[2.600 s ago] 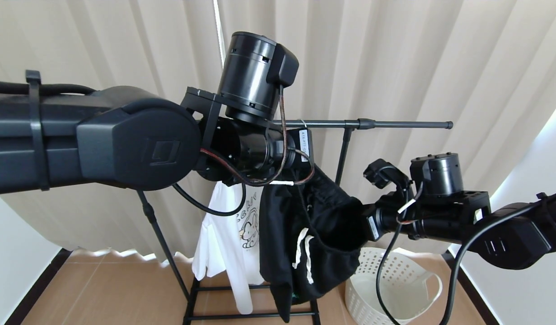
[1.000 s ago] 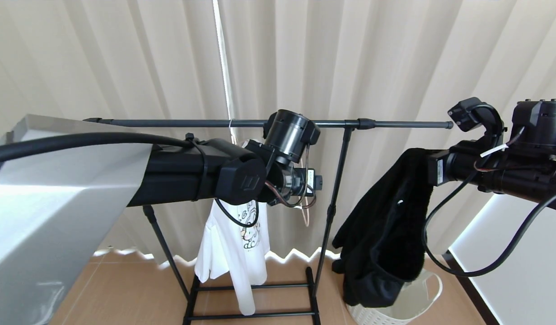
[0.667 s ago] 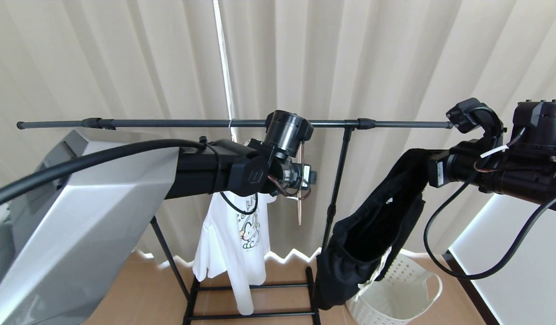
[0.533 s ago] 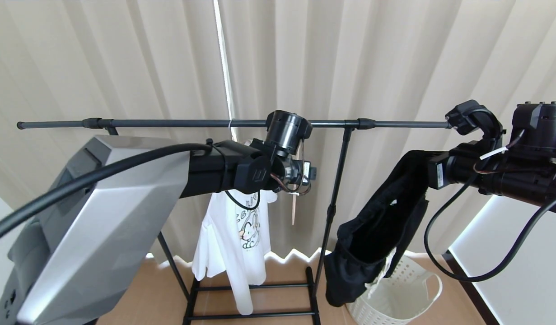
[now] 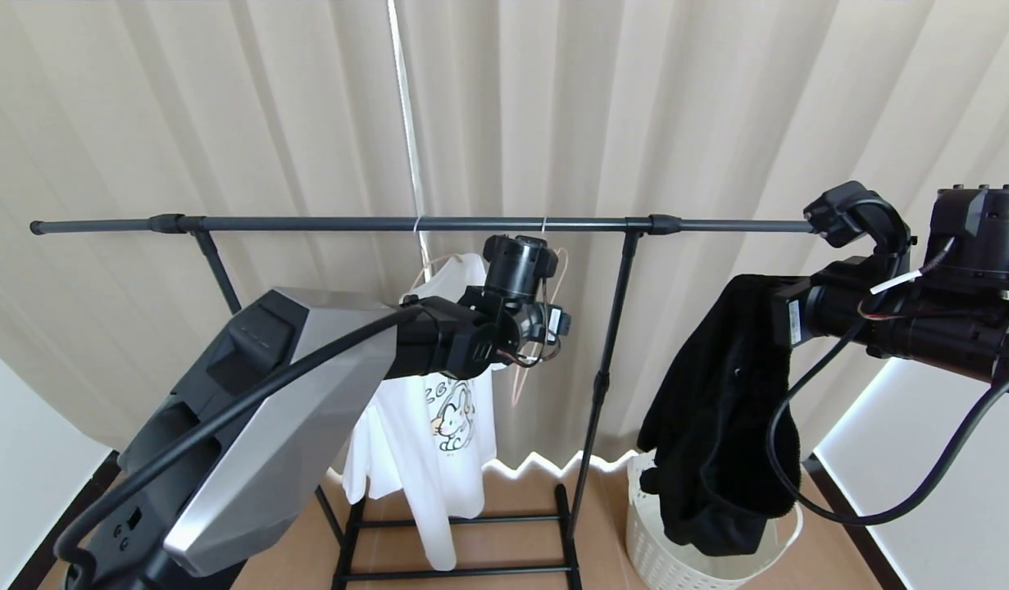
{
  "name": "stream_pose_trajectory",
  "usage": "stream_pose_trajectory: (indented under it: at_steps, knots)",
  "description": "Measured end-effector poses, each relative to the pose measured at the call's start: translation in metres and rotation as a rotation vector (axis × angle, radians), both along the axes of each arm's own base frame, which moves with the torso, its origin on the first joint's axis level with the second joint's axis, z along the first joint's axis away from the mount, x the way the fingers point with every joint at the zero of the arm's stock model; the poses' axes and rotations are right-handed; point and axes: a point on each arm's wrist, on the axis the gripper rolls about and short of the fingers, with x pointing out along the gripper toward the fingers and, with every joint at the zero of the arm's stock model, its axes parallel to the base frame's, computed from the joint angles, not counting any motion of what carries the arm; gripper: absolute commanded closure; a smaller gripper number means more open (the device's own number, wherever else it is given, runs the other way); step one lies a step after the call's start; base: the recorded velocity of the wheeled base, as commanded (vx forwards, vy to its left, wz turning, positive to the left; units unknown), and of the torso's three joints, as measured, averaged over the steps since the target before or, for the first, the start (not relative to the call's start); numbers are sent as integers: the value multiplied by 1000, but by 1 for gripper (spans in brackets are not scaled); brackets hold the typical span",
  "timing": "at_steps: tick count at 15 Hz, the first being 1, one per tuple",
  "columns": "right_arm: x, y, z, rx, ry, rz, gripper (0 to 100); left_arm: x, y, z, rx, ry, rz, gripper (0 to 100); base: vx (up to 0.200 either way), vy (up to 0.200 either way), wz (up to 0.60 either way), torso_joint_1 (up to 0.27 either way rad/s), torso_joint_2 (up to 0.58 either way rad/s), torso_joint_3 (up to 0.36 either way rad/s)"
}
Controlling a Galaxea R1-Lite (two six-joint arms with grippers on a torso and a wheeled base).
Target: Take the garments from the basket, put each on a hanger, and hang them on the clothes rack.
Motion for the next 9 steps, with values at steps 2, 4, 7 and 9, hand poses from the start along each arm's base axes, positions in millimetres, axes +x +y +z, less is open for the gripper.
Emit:
stream_pose_trajectory:
  at_steps: [2,4,7,9]
  knots:
    - [0,0,-1,0,3,0,100,6,3,-12,23,11,6,0,0,0,0,0,0,0]
    - [0,0,-1,-1,4,1,100,9,6,-19,39,23,10,0,0,0,0,0,0,0]
    - [0,0,-2,-1,6,1,100,11,7,-23,41,26,14,0,0,0,0,0,0,0]
    - [0,0,-2,-2,7,-1,100,11,7,-25,45,28,13,0,0,0,0,0,0,0]
